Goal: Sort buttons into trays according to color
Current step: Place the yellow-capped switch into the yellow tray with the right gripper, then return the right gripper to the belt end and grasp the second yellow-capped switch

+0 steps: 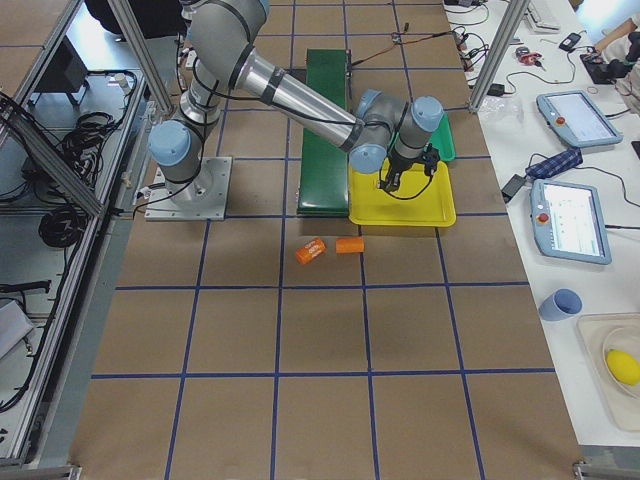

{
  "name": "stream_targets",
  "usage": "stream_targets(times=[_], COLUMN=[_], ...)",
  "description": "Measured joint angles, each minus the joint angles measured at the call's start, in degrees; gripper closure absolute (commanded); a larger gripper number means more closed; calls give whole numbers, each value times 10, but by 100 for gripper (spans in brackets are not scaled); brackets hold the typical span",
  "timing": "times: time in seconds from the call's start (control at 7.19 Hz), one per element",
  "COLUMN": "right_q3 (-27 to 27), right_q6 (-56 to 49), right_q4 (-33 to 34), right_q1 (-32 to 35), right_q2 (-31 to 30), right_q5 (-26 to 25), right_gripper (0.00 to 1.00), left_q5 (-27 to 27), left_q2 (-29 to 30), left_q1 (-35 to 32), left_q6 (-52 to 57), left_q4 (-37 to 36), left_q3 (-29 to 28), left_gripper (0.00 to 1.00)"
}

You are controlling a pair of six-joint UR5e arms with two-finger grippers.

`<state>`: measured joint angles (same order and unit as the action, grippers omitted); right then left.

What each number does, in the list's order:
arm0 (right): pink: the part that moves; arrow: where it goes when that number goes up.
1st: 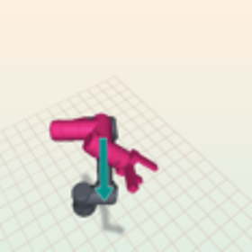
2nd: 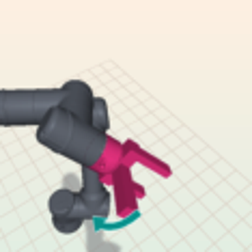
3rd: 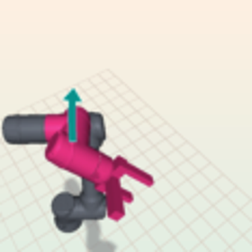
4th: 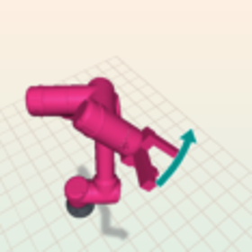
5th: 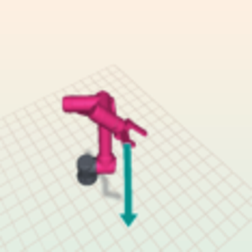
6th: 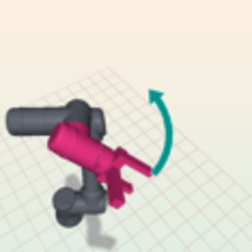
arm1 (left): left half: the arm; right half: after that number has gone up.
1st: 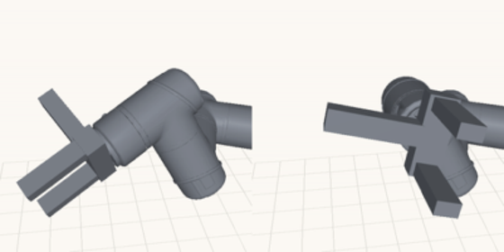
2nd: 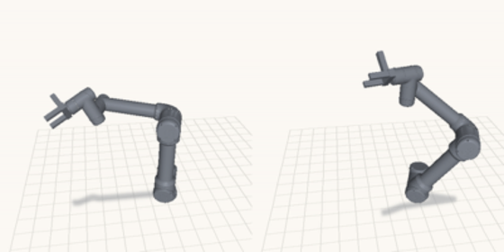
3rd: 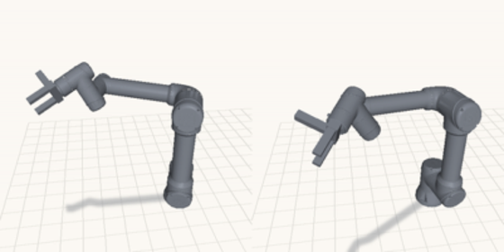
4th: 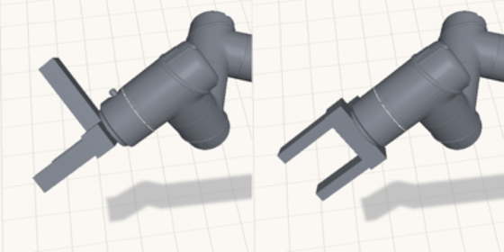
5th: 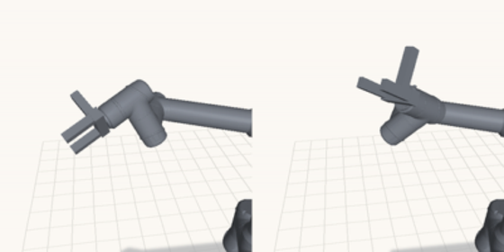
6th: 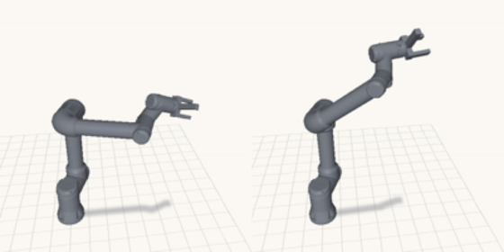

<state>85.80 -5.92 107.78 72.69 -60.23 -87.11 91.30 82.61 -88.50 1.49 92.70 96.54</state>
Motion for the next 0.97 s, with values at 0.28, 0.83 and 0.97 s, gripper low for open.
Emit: stream_targets(times=[0.28, 0.83, 0.97], right_q3=[24, 230, 247], right_q6=[-3, -35, -45], right_q4=[-42, -8, -2], right_q1=[0, -8, -10], right_q2=[-34, -184, -199], right_q5=[1, 23, 52], right_gripper=[0, 0, 0], left_q5=[0, 0, 0], left_q2=[0, -1, -1], left_q1=[0, 0, 0], left_q6=[0, -1, -1], left_q4=[0, 0, 1], left_q3=[0, 0, 0], left_gripper=[0, 0, 0])
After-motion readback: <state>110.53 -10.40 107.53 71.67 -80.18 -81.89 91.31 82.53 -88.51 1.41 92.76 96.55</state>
